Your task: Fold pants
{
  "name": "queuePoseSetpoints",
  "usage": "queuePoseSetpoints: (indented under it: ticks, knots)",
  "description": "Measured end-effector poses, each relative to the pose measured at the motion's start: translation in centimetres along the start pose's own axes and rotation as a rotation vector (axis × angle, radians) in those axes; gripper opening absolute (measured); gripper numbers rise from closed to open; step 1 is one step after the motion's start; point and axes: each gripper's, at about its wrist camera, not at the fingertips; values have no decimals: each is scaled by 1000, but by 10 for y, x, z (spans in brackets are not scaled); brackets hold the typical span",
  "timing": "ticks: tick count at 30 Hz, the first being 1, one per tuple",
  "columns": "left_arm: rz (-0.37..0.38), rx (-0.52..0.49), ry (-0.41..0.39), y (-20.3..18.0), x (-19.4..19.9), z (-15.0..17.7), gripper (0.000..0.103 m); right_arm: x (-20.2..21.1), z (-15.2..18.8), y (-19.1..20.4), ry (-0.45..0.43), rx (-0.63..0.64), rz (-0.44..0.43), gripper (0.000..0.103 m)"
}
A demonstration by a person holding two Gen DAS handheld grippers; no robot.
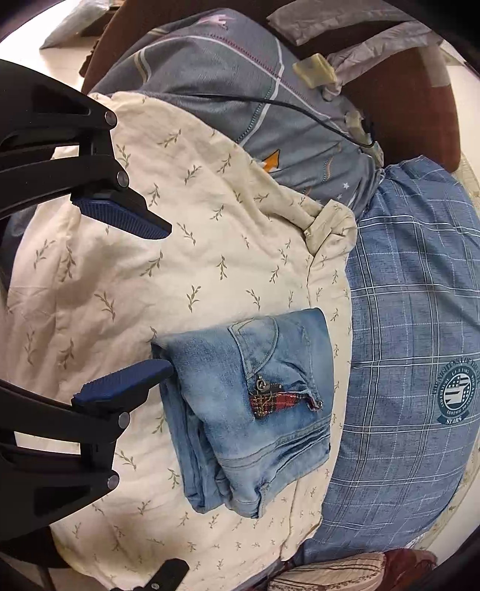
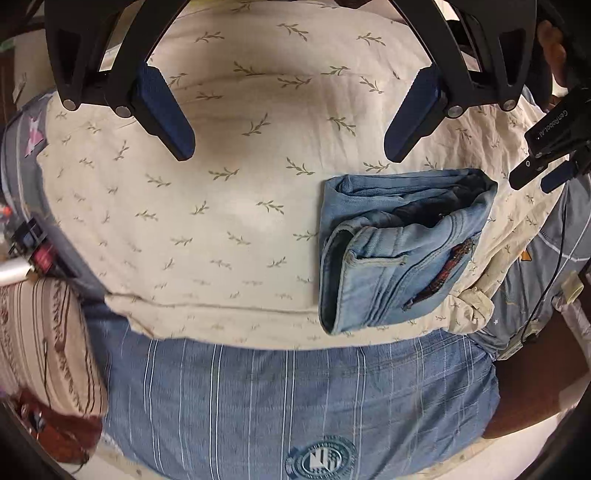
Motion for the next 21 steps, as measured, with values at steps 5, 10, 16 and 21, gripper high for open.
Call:
queuePoseSetpoints:
  ticks: [5,10,16,21]
  knots:
    - [27,-40,19,-9,-2,2,67,7,3,2,-17,24,12,103]
    - [78,-44,33,-8,2,2,67,11,4,-3,-25,3,0,103]
    - [104,-41,56,1,-6,-4,67,9,8,-4,-18,-26,-4,103]
    - [115,-48,59,4,-8,-6,67,6,8,-3,-8,-31,-6,103]
Point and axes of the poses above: each gripper's, at about its wrist camera, not at the fingertips, and x roughly against the way its jaws point, y to its left, z to its underside, and after that the axes turned 10 degrees about y, right-handed
